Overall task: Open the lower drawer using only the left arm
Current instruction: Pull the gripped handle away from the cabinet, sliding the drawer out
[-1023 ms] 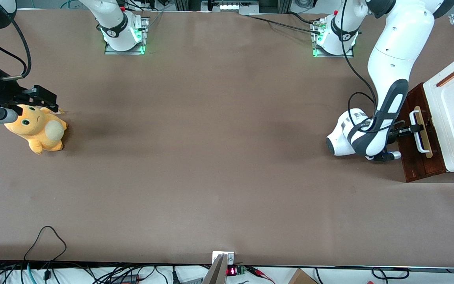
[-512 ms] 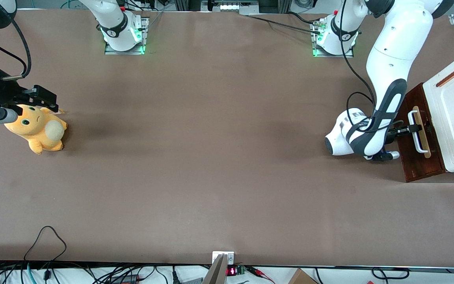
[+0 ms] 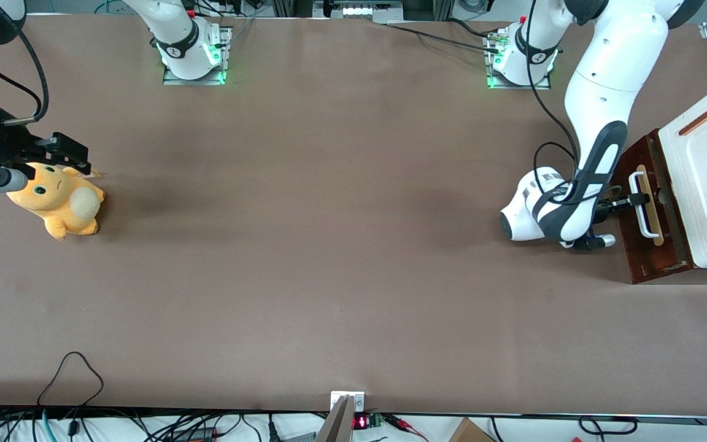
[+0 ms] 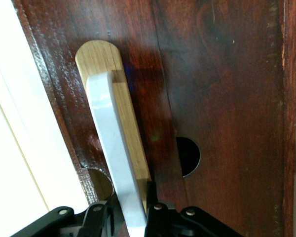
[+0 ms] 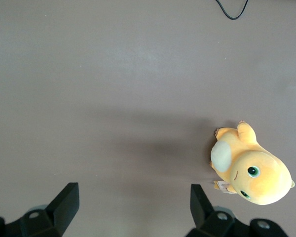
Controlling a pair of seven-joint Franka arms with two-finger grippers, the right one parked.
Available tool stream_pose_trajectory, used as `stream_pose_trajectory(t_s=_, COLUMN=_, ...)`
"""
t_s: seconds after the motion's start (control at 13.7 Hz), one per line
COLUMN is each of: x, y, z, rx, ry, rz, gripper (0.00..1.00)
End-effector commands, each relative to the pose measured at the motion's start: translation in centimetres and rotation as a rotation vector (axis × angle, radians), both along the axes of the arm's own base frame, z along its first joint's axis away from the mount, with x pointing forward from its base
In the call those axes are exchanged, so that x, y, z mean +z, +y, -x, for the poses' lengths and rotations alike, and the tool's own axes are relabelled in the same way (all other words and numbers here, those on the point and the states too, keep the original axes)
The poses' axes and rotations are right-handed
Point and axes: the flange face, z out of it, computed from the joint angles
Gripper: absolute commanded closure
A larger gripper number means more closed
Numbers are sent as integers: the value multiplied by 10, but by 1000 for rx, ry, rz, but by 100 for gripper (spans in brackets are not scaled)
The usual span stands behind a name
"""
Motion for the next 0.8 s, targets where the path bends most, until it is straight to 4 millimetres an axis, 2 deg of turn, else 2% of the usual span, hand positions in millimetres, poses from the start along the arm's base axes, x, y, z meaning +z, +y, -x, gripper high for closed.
stream_pose_trajectory(t_s=0.0, x=0, y=-17, z=6, rx=8, ry=4, rz=28, gripper=80)
stream_pose_trajectory(t_s=0.73, x=-2, y=-43, z=12, rx=11, ry=6, rz=35, gripper=80)
